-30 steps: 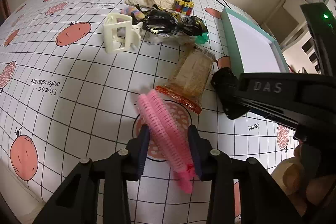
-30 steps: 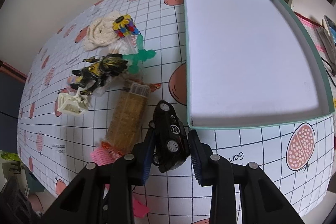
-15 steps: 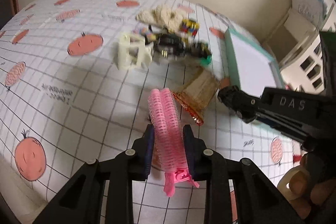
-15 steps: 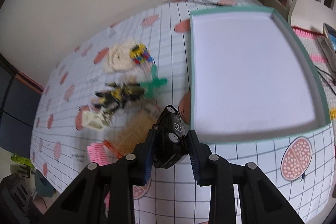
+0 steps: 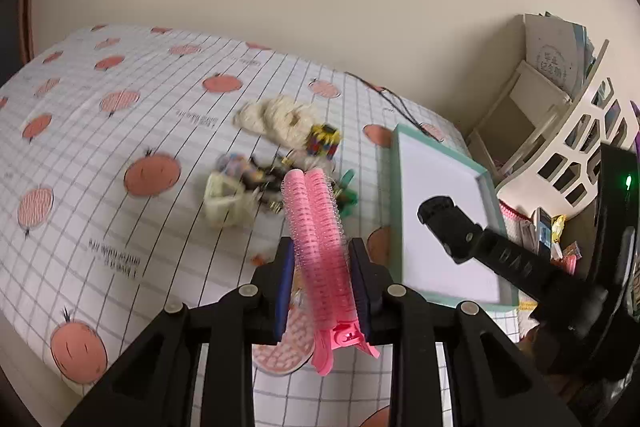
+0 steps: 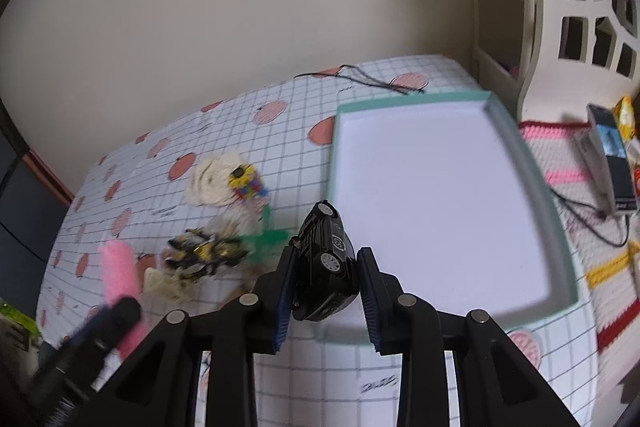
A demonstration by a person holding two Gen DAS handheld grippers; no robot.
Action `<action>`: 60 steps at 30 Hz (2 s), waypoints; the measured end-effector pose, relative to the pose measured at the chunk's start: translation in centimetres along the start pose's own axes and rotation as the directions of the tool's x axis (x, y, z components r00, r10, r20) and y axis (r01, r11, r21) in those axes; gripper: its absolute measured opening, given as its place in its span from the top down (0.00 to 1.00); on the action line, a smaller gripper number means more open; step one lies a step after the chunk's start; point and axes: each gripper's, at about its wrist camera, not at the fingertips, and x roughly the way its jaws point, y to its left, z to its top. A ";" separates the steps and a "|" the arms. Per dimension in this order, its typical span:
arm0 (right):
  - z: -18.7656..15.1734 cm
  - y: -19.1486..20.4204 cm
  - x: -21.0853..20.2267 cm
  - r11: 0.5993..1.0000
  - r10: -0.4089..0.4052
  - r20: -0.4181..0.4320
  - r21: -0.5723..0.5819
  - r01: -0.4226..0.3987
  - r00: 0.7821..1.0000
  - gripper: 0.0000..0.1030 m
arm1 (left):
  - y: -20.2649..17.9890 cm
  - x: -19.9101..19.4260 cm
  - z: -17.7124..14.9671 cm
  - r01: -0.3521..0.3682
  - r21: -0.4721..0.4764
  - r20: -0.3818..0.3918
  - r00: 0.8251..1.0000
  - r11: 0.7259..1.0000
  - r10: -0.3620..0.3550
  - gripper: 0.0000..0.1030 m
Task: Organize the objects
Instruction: 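Carry the curler and car over the white tray and release both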
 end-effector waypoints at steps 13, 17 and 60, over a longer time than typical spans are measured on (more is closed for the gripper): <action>3.9 -4.9 1.7 0.992 -0.128 0.027 0.013 0.128 0.991 0.69 | -5.9 3.0 4.8 0.039 0.100 0.032 0.999 0.994 -0.042 0.72; 4.7 -6.6 3.6 0.990 -0.143 0.010 0.020 0.143 0.990 0.69 | -7.7 4.8 5.7 0.065 0.131 0.033 0.997 0.989 -0.070 0.72; 7.7 -12.7 12.2 0.979 -0.202 -0.039 0.028 0.203 0.979 0.67 | -15.8 22.0 7.1 0.098 0.164 -0.187 0.980 0.982 -0.067 0.71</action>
